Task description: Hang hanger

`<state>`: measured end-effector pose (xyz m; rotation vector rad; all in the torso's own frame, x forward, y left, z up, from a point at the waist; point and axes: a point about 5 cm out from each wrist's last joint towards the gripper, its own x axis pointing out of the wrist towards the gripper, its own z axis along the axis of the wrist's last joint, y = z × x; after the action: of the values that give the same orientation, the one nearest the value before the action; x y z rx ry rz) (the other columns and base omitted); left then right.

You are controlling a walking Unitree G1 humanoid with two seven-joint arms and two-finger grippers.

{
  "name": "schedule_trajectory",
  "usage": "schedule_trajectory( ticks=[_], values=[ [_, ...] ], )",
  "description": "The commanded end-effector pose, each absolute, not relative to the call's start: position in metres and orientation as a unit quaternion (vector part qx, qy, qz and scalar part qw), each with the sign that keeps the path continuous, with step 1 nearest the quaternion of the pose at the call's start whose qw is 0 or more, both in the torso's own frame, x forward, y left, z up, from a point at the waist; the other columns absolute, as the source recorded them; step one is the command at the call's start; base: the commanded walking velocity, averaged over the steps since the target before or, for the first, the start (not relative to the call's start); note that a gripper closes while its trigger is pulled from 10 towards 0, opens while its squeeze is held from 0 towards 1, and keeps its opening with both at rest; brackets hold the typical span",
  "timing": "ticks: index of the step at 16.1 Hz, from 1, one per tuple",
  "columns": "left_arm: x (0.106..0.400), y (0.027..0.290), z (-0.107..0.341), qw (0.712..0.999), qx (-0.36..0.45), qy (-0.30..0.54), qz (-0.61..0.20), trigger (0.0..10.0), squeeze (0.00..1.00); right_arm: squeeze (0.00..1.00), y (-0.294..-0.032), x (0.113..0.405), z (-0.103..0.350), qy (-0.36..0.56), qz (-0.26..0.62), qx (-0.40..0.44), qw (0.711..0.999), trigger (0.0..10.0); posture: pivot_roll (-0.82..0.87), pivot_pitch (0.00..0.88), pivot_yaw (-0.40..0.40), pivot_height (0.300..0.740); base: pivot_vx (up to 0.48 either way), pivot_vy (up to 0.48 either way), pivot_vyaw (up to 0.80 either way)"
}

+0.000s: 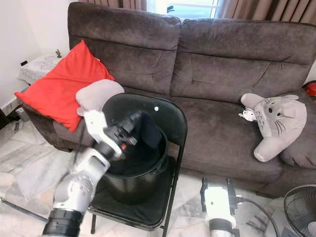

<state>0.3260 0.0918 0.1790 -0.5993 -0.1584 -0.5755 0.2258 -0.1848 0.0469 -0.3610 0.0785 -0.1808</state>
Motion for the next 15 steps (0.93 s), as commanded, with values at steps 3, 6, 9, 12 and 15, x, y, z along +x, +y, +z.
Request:
schedule_trajectory(
  ticks=[3,6,9,12,15],
  values=[
    [0.327,0.089,0.191,0.924,-0.251,-0.097,-0.273,10.0,0.0,0.0,-0.182,0.228,0.05,0.033,-0.082,-0.175,0.981,10.0,-0.06,0.033,0.029,0.74,0.0,0.0,0.0],
    [0.321,0.096,0.164,0.955,-0.142,-0.077,-0.248,10.0,0.0,0.0,-0.181,0.227,0.051,0.03,-0.097,-0.137,0.985,10.0,-0.06,0.035,0.039,0.74,0.0,0.0,0.0],
    [0.314,0.105,0.161,0.958,-0.16,-0.084,-0.224,10.0,0.0,0.0,-0.183,0.225,0.051,0.031,-0.101,-0.136,0.985,10.0,-0.06,0.038,0.04,0.74,0.0,0.0,0.0],
    [0.309,0.103,0.156,0.964,-0.105,-0.091,-0.225,10.0,0.0,0.0,-0.182,0.225,0.05,0.032,-0.101,-0.135,0.985,10.0,-0.05,0.04,0.043,0.74,0.0,0.0,0.0],
    [0.305,0.1,0.145,0.966,-0.074,-0.08,-0.233,10.0,0.0,0.0,-0.18,0.226,0.05,0.032,-0.097,-0.136,0.985,10.0,-0.05,0.043,0.046,0.74,0.0,0.0,0.0]
  ],
)
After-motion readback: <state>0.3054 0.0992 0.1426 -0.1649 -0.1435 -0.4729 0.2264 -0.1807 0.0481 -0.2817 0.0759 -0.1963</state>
